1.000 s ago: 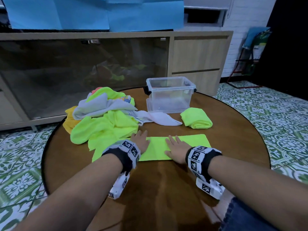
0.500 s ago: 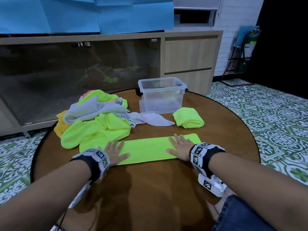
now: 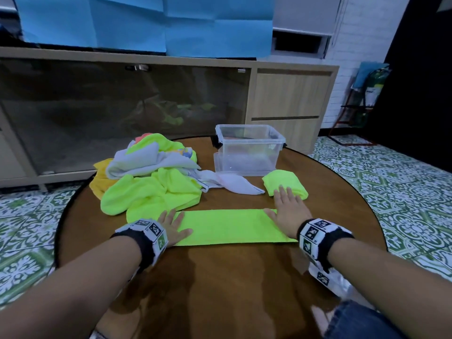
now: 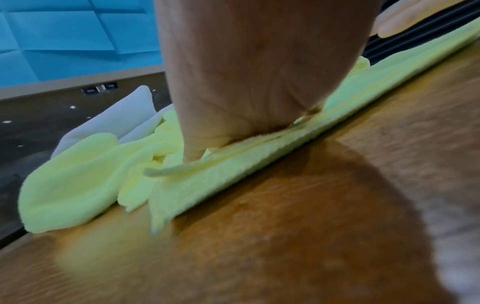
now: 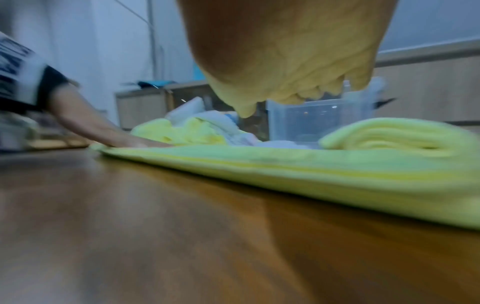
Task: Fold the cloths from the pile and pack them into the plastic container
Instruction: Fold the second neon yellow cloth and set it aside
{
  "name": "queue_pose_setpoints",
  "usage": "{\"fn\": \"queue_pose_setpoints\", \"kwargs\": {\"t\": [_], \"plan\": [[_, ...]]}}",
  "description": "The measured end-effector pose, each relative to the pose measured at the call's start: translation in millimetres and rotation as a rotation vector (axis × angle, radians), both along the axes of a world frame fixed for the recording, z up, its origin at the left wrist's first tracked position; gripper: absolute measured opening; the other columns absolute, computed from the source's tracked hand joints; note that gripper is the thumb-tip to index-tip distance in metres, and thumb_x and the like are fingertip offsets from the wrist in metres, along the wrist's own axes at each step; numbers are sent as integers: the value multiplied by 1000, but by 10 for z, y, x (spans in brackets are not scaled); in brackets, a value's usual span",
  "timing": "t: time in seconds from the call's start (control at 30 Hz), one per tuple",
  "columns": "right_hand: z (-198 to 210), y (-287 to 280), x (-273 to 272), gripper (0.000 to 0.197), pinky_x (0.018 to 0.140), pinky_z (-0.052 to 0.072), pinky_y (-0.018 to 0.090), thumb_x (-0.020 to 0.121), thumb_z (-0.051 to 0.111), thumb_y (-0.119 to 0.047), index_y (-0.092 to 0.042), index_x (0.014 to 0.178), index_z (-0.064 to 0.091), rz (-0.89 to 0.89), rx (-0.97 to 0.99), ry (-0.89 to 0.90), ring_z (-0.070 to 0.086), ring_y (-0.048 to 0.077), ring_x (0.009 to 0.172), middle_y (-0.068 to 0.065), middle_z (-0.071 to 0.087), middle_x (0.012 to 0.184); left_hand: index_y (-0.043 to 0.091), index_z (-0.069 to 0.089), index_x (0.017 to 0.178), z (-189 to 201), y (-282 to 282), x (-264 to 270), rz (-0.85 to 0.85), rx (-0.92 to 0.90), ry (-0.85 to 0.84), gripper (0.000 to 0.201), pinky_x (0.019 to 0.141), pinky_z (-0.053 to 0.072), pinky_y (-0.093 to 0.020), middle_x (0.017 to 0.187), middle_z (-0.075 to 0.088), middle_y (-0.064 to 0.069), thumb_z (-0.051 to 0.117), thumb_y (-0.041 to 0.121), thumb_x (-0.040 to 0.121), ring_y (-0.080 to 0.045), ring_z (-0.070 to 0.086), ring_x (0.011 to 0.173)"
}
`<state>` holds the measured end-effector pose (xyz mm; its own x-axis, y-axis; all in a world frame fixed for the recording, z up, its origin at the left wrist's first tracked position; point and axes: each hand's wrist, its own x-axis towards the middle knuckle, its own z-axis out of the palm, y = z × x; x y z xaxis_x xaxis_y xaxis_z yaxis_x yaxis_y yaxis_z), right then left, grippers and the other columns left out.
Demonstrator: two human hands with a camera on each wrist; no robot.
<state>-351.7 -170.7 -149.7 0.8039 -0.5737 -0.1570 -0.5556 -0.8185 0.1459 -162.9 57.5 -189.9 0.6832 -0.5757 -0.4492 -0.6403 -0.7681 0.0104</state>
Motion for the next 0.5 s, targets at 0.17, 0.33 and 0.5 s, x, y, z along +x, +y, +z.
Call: {"fn": "queue_pose_setpoints", "kwargs": {"t": [0.17, 0.33, 0.5], "plan": [[-128, 777, 410, 71, 119, 3, 36, 99, 24, -50, -10, 150, -4, 444, 263, 106, -8, 21, 146, 7, -12, 158, 25, -13, 149, 12, 62, -32, -80, 15, -64, 77, 115, 6, -51, 156, -21, 0, 18, 66, 91, -22, -10, 146], [-292, 694, 402, 73, 119, 0, 39, 97, 20, -57, -18, 149, -13, 407, 213, 241, -12, 20, 145, 3, -19, 157, 28, -16, 148, 13, 122, -33, -108, 53, -52, 81, 116, 4, -52, 155, -23, 2, 20, 70, 88, -22, -12, 146], [-104, 161, 61, 77, 119, 7, 39, 96, 28, -56, -18, 150, -12, 291, 181, 355, -6, 19, 146, -1, -16, 157, 29, -14, 149, 84, 102, -23, -142, 89, -56, 93, 116, 8, -52, 156, -19, 1, 32, 75, 82, -24, -8, 146]]}}
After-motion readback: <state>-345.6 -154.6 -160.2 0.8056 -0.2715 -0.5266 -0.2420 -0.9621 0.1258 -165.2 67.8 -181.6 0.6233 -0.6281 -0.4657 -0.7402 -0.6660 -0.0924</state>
